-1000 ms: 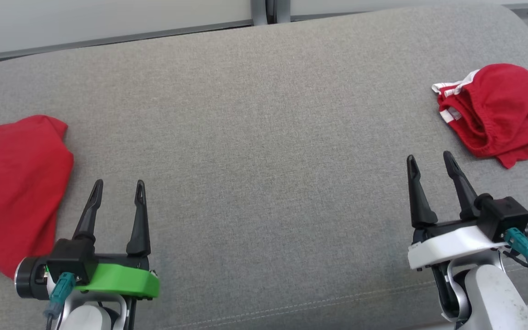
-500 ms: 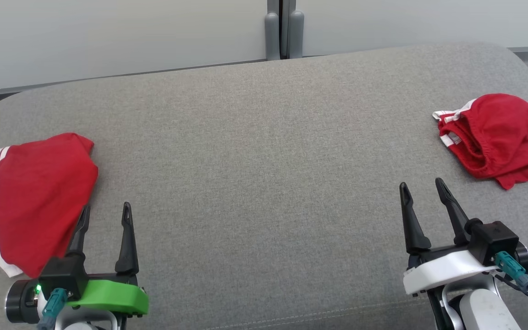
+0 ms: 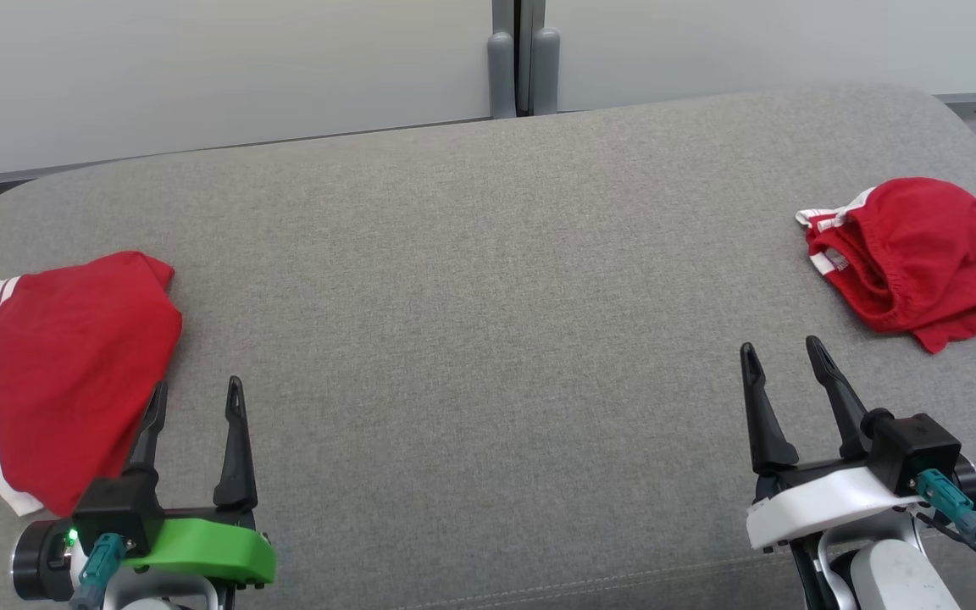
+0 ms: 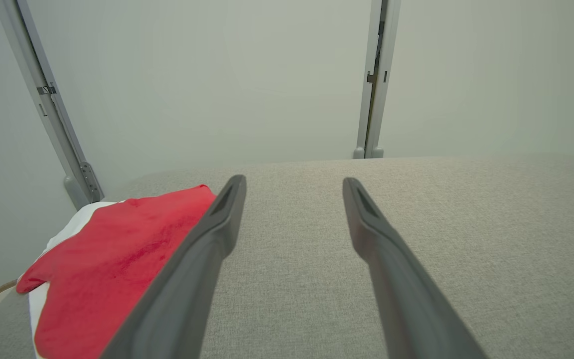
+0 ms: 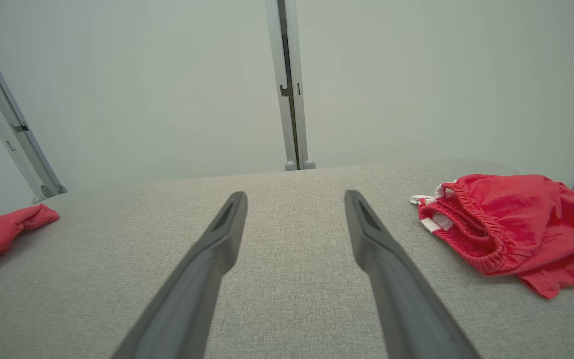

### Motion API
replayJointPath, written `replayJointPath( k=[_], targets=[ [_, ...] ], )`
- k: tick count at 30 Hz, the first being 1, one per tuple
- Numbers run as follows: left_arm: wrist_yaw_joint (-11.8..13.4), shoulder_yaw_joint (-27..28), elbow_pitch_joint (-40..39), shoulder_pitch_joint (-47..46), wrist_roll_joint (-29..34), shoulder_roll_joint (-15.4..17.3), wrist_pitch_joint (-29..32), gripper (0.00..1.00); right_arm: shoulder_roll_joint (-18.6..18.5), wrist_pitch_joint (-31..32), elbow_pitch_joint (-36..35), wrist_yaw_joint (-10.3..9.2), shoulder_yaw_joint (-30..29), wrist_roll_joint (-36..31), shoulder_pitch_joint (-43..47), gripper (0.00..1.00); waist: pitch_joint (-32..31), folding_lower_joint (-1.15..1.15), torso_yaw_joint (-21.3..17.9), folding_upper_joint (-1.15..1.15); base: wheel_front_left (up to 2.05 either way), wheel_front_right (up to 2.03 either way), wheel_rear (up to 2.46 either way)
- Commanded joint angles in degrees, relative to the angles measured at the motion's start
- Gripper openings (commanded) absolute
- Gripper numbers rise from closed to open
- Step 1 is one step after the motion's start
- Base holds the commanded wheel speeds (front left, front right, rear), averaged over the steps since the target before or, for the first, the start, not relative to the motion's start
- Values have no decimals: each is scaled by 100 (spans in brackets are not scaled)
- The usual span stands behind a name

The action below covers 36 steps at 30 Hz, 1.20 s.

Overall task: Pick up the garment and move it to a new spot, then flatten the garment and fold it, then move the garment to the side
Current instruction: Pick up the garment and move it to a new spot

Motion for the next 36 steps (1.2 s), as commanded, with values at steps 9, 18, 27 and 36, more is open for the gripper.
replayJointPath(
  k=[9, 18, 27, 36],
  targets=[
    [39, -84, 19, -73, -31, 7, 1, 100, -4, -21, 44, -6, -30, 55, 102, 100, 1, 0, 81, 0, 0, 0, 0],
    [82, -79, 24, -141, -64, -22, -18, 100, -2, 24, 8, -6, 19, 63, 112, 100, 41, 0, 752, 0, 0, 0, 0],
    [125, -52, 31, -32, -149, -64, -33, 100, -4, 51, 18, -6, 139, 88, 93, 100, 25, 0, 1997, 0, 0, 0, 0],
    [99, -2, 48, 66, -238, -125, -66, 100, -7, 74, 58, -6, 284, 119, 41, 100, 45, 0, 2551, 0, 0, 0, 0]
  ],
)
